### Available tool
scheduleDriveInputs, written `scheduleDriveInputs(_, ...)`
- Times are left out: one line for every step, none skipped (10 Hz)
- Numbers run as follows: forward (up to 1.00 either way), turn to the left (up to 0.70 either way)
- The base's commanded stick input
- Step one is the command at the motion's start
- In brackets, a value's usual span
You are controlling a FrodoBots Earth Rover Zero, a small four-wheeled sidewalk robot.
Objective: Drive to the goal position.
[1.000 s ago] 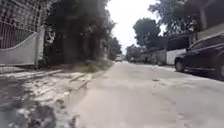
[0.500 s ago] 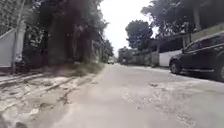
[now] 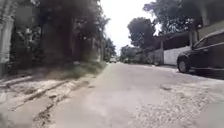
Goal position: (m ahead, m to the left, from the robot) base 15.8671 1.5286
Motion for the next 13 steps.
scheduleDriveInputs(1.0, -0.04)
scheduleDriveInputs(1.0, 0.0)
scheduleDriveInputs(1.0, 0.0)
scheduleDriveInputs(1.0, 0.0)
scheduleDriveInputs(1.0, 0.0)
scheduleDriveInputs(1.0, 0.0)
scheduleDriveInputs(1.0, 0.0)
scheduleDriveInputs(1.0, 0.0)
scheduleDriveInputs(1.0, 0.0)
scheduleDriveInputs(1.0, -0.2)
scheduleDriveInputs(1.0, -0.36)
scheduleDriveInputs(1.0, -0.24)
scheduleDriveInputs(1.0, -0.1)
